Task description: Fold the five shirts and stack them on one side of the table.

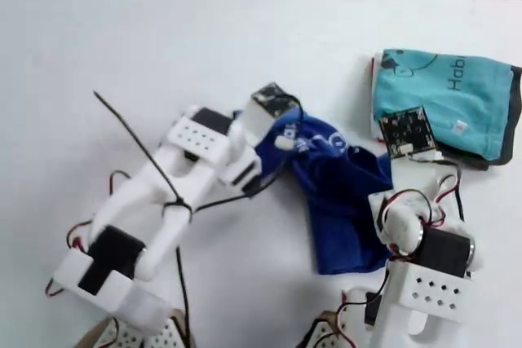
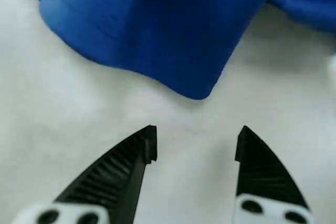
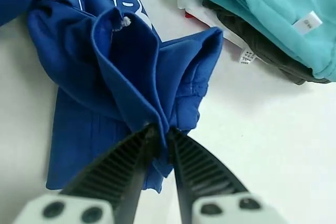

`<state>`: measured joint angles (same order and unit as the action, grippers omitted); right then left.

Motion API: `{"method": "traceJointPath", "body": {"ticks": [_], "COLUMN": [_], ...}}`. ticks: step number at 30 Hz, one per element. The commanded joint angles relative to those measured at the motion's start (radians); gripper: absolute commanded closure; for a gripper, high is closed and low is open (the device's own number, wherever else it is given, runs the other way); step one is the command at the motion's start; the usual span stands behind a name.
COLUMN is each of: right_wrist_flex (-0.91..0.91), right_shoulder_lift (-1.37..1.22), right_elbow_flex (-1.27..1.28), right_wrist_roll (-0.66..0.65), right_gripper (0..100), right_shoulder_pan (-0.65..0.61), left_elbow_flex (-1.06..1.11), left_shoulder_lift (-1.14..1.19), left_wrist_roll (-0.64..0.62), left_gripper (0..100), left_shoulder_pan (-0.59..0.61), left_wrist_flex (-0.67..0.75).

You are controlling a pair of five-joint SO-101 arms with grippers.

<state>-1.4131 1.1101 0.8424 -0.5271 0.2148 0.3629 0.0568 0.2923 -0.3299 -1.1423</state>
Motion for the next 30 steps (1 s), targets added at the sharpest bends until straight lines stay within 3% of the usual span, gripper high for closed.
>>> {"method": "traceJointPath", "body": {"ticks": [1,9,16,18,21,25,30], "right_wrist_flex": [-0.018,-0.018,-0.019,-0.019,-0.019,-0.012,0.035], "right_shoulder_lift": [0.027,0.027,0.033,0.027,0.025,0.025,0.025], "right_elbow_flex": [-0.006,-0.006,-0.006,-0.006,-0.005,-0.005,-0.005], "right_wrist_roll": [0.005,0.005,0.005,0.002,-0.005,-0.005,0.005], "right_gripper": [97.8,97.8,97.8,97.8,97.8,97.8,97.8], "right_shoulder_pan": [0.012,0.012,0.027,0.051,0.087,0.113,0.114], "left_elbow_flex": [-0.042,-0.031,-0.050,-0.091,-0.174,-0.341,-0.605], "left_shoulder_lift": [-0.003,0.009,0.207,0.222,0.219,0.219,0.219], "left_wrist_roll": [0.006,0.005,0.006,0.005,0.002,-0.101,-0.107], "left_gripper": [74,74,75,80,97,98,97], "left_shoulder_pan": [-0.037,-0.064,-0.021,-0.006,0.015,0.054,0.100], "left_wrist_flex": [0.041,0.157,0.288,0.258,0.206,0.080,-0.157]}}
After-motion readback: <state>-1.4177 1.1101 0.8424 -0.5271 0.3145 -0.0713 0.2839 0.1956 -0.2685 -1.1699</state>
